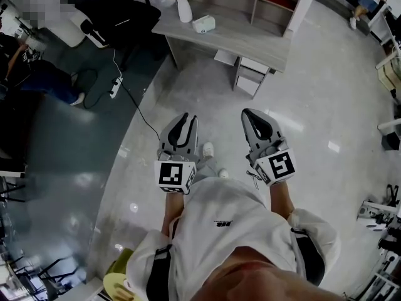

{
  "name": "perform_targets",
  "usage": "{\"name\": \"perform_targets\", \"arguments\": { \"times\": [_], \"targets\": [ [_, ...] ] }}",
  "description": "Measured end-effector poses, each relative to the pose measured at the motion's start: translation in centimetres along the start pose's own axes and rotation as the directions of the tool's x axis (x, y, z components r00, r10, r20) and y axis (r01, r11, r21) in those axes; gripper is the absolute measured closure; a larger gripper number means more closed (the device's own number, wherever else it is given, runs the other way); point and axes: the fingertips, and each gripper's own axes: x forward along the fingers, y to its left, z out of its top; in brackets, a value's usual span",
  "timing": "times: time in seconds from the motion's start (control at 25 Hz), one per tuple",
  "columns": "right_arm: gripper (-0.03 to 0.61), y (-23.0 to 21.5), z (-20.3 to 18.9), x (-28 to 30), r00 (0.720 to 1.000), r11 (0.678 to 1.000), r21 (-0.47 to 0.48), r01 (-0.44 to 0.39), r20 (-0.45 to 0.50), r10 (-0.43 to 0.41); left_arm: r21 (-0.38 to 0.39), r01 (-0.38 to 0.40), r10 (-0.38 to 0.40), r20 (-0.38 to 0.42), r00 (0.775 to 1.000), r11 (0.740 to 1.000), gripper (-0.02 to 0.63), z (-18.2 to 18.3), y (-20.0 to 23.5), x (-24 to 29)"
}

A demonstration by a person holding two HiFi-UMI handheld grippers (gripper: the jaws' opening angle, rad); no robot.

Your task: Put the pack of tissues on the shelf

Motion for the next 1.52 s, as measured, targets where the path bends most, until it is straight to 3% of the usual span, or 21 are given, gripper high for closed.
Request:
{"name": "perform_targets", "arguments": {
  "times": [0.76, 1.52],
  "targets": [
    [0.552, -4.4, -1.5, 14.4, 0.999, 1.0, -0.016, 0.007, -0.053, -0.008, -0.02, 0.034, -0.034, -0.029, 0.999, 0.999, 0.518, -1.2, 10.1, 11.3],
    [0.552, -7.5, -2.3, 23.6, 0.995, 0.997, -0.025, 0.074, -0.065, -0.076, -0.03, 0.085, -0.086, -0.017, 0.996, 0.996, 0.518, -1.4, 17.8, 19.0]
  ]
}}
